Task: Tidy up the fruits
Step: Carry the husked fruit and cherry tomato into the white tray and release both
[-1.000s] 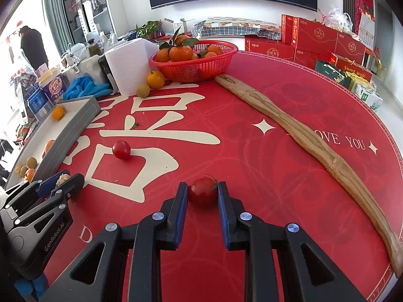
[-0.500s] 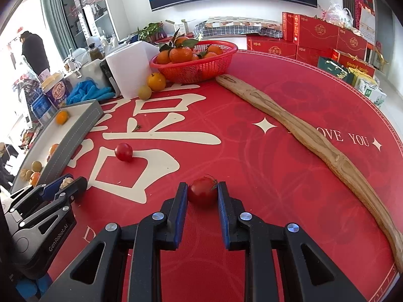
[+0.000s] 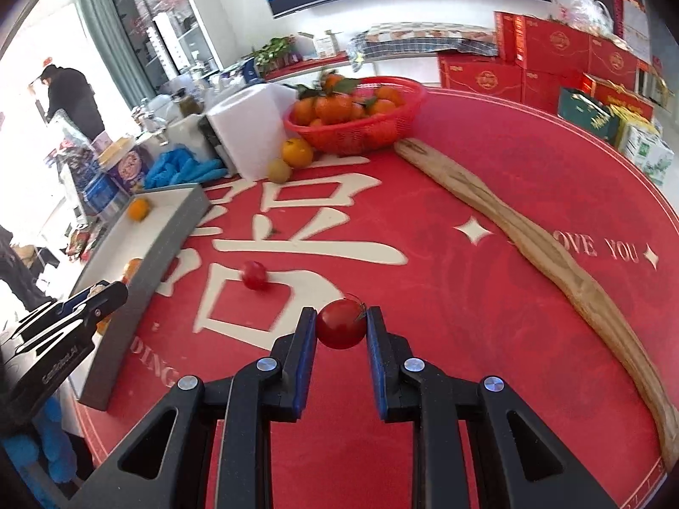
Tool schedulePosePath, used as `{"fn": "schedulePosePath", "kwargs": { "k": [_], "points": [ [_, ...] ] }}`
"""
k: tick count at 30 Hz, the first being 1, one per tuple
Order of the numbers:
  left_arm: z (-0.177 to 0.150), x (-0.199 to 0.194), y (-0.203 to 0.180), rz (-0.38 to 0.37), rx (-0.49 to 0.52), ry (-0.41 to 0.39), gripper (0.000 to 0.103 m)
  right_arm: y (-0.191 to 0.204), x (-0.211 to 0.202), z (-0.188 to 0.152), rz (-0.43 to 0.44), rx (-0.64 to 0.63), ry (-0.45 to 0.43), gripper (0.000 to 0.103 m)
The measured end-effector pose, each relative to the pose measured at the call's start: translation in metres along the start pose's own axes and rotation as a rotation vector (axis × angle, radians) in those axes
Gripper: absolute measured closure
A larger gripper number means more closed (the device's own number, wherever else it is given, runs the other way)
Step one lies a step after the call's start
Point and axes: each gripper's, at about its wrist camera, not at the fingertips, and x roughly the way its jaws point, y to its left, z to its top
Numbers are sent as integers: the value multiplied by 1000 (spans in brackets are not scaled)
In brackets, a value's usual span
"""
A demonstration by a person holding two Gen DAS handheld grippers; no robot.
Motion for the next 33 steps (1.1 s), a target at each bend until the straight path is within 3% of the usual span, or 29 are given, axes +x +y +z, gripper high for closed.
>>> {"fn": "schedulePosePath", "kwargs": {
  "k": [7, 17, 27, 33],
  "points": [
    [-2, 10, 47, 30, -84, 26, 77, 43, 11, 11, 43, -67, 36, 79],
    [-6, 15, 89, 67, -126, 16, 77, 111, 25, 32, 127, -165, 53, 79],
    [-13, 30, 117, 84, -161, 44, 77, 169, 46, 47, 203, -241, 105, 79],
    [-13, 33, 119, 106, -132, 23, 77, 190, 62, 54, 236, -242, 144, 79]
  ]
}}
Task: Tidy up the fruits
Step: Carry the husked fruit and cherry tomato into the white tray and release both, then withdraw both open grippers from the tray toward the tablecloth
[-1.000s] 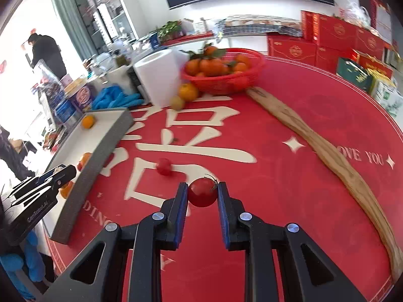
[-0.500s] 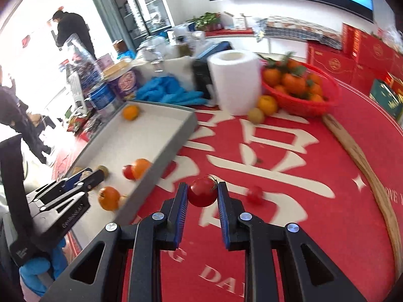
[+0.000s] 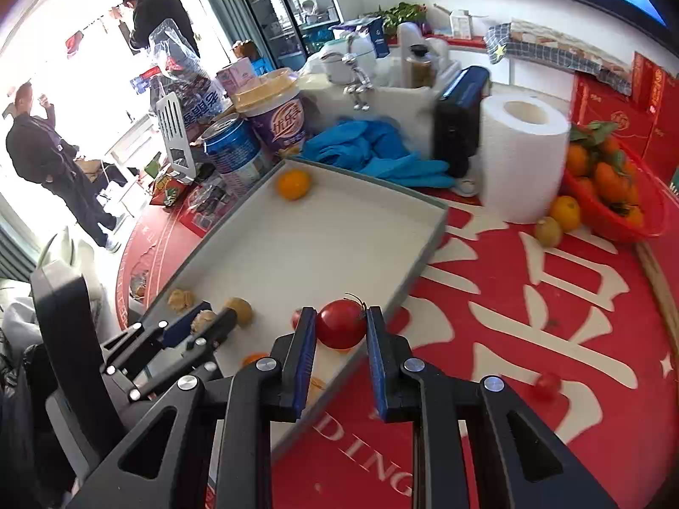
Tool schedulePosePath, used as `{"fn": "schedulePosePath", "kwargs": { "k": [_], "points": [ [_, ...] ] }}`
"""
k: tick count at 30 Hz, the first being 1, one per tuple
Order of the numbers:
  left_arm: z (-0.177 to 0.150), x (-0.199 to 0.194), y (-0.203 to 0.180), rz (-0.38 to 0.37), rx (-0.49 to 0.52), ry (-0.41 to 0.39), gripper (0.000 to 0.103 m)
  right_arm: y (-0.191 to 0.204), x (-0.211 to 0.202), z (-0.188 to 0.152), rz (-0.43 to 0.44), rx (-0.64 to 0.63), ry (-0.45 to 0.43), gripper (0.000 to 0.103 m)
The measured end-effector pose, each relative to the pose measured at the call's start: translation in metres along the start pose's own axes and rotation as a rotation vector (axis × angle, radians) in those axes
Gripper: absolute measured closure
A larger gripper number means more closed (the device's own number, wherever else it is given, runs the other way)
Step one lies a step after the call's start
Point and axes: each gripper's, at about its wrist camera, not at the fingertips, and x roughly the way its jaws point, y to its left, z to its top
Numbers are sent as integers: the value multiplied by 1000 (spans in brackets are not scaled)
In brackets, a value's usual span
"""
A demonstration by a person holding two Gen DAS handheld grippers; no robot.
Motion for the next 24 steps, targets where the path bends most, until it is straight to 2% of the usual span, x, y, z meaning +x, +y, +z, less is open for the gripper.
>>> {"fn": "schedulePosePath", "kwargs": {
  "k": [3, 6, 10, 11, 13, 14, 15, 16, 17, 18, 22, 24],
  "points": [
    [1, 2, -2, 10, 16, -5, 77, 6, 11, 3, 1, -5, 22, 79],
    [0, 9, 0, -19, 1, 29, 77, 10, 20, 5, -1, -11, 33, 79],
    [-1, 9, 2, -15, -5, 20, 76, 12, 29, 9, 0, -9, 42, 79],
    [-2, 9, 2, -16, -8, 19, 71, 13, 32, 10, 2, -13, 47, 79],
    [-2, 7, 4, -23, -14, 16, 47, 15, 36, 12, 19, -15, 61, 79],
    [-2, 4, 5, -22, -21, 8, 31, 16, 37, 13, 33, -11, 66, 76],
    [-2, 0, 6, -25, -27, -9, 20, 15, 37, 12, 37, -6, 67, 70],
    [-2, -5, 7, -23, -32, -31, 19, 15, 35, 13, 40, 2, 60, 41],
    [-1, -9, 7, -23, -34, -51, 18, 15, 33, 13, 42, 9, 45, 6],
    [0, -10, 7, -24, -35, -57, 18, 13, 27, 13, 24, 17, 17, 0],
    [3, -5, 3, -5, -22, -42, 18, 3, 8, 15, 42, 27, -12, 0],
    [3, -4, -2, -24, -30, -33, 18, -12, -4, 13, -2, 35, -34, 0]
  ]
}}
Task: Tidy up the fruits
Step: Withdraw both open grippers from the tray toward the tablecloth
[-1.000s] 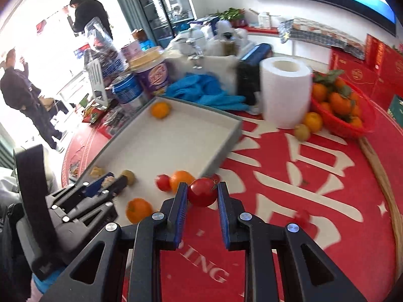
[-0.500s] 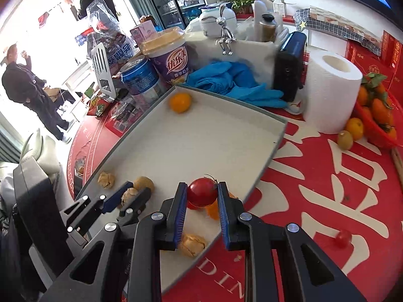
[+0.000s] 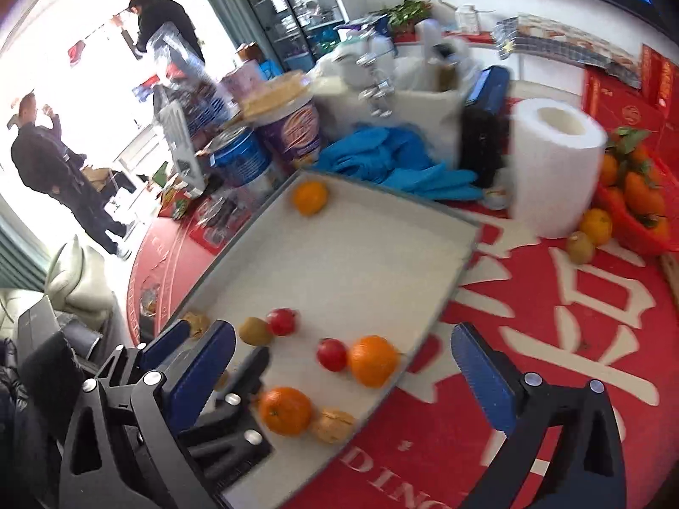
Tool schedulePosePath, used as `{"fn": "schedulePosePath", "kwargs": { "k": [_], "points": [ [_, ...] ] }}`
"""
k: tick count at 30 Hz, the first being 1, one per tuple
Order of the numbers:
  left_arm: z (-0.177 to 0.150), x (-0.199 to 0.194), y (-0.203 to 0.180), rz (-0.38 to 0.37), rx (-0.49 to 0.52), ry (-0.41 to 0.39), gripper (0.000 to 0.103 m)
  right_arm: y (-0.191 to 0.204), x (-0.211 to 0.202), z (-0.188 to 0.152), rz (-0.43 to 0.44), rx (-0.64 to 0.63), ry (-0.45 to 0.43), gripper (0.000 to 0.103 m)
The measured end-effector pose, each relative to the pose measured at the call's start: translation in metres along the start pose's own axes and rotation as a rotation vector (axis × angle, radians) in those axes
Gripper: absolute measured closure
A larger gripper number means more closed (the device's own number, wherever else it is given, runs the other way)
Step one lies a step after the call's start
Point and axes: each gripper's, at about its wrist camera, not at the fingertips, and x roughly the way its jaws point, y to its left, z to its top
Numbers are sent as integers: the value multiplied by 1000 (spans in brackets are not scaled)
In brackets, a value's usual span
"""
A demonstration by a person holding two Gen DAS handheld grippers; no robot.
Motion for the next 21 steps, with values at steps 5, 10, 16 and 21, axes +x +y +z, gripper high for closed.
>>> {"fn": "schedulePosePath", "kwargs": {
  "k": [5, 10, 16, 21],
  "points": [
    [1, -6, -32, -70, 60, -6, 18, -68, -25, -14, -146, 99, -18, 0],
    [0, -18, -86, -183, 174, 3, 18, -141, -39, -45, -298, 215, 28, 1],
    [-8, -4, -165, -252, 307, 62, 18, -195, -56, -82, -415, 273, 63, 1],
    [-6, 23, -217, -244, 352, 116, 18, -200, -63, -102, -489, 205, 56, 0]
  ]
}}
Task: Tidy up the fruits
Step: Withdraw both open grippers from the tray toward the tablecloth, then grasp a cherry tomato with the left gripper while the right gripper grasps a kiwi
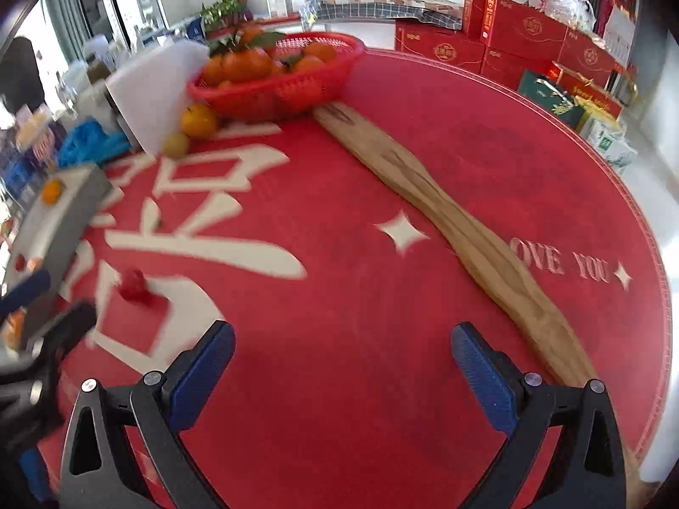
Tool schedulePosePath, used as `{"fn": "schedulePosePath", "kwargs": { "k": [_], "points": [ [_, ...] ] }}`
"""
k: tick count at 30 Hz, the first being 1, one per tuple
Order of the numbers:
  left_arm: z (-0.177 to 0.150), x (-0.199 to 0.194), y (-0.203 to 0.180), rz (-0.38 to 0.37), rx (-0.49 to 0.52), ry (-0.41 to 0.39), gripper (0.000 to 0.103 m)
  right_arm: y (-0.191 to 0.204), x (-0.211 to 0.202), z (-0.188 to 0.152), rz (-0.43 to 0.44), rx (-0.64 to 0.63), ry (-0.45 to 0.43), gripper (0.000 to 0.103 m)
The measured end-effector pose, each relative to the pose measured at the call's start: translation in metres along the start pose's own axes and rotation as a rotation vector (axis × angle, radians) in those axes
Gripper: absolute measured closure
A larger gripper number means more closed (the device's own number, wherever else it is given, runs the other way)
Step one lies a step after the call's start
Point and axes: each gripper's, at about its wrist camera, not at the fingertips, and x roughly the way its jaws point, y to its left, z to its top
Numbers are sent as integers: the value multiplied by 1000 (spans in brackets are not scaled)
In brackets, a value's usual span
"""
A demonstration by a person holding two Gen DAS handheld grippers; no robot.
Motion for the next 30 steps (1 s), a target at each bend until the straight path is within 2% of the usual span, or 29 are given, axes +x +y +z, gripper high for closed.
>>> {"fn": "schedulePosePath", "kwargs": {
  "k": [4, 7, 8, 9, 10, 11, 15, 18, 22, 26, 27, 29, 30],
  "points": [
    [6, 15, -15, 8, 5, 24, 23, -5, -3, -8, 16, -31, -37, 0],
    [7, 13, -18, -22, -8, 29, 37, -6, -3, -12, 19, -38, -56, 0],
    [7, 14, -18, -54, -16, 35, 49, -6, -3, -12, 18, -37, -63, 0],
    [7, 12, -18, -51, -12, 29, 65, -6, -2, -12, 18, -37, -67, 0],
    [6, 10, -20, -45, 1, 22, 76, -6, -1, -11, 16, -38, -65, 0],
    [4, 9, -20, -40, 12, 19, 78, -5, 1, -9, 14, -35, -59, 0],
    [-13, -1, -9, 2, 14, -15, 78, 4, 2, -3, 23, -46, -28, 0],
    [-27, -9, 6, 17, -14, -26, 78, 21, 9, 11, 62, -73, -21, 0],
    [-41, -17, 21, 22, -55, -32, 78, 66, 27, 42, 122, -131, -28, 0],
    [-49, -22, 30, 19, -83, -43, 77, 106, 46, 71, 128, -159, -52, 1],
    [-50, -23, 32, 21, -87, -46, 77, 114, 51, 79, 127, -157, -58, 2],
    [-52, -24, 31, 24, -88, -54, 77, 128, 57, 91, 126, -161, -77, 11],
    [-53, -25, 31, 26, -88, -57, 76, 131, 60, 95, 125, -159, -77, 12]
  ]
}}
